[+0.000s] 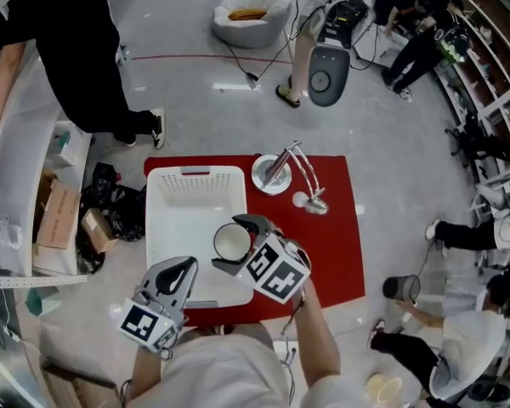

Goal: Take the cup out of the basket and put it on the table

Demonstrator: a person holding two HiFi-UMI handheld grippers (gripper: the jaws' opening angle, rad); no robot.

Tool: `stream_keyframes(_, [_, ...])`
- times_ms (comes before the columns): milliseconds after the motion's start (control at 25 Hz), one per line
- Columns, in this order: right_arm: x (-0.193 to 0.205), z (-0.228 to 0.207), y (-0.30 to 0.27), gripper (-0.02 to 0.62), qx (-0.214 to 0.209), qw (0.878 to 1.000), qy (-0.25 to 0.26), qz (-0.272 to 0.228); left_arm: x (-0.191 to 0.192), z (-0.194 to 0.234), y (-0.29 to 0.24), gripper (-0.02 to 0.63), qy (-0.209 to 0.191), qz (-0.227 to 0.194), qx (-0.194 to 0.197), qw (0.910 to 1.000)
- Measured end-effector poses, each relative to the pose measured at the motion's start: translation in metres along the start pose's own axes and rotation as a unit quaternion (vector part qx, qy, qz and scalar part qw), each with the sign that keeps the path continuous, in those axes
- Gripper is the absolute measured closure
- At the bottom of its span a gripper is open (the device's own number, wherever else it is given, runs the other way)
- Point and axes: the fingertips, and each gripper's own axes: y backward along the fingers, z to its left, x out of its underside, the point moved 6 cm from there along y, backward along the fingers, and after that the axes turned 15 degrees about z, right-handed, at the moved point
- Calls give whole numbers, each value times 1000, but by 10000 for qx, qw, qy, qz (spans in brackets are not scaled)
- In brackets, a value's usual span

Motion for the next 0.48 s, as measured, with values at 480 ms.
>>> stream_keyframes(480, [47,-15,30,186,298,9978,-584,-105,-11,-29,-35,595,-238,110,544,9982])
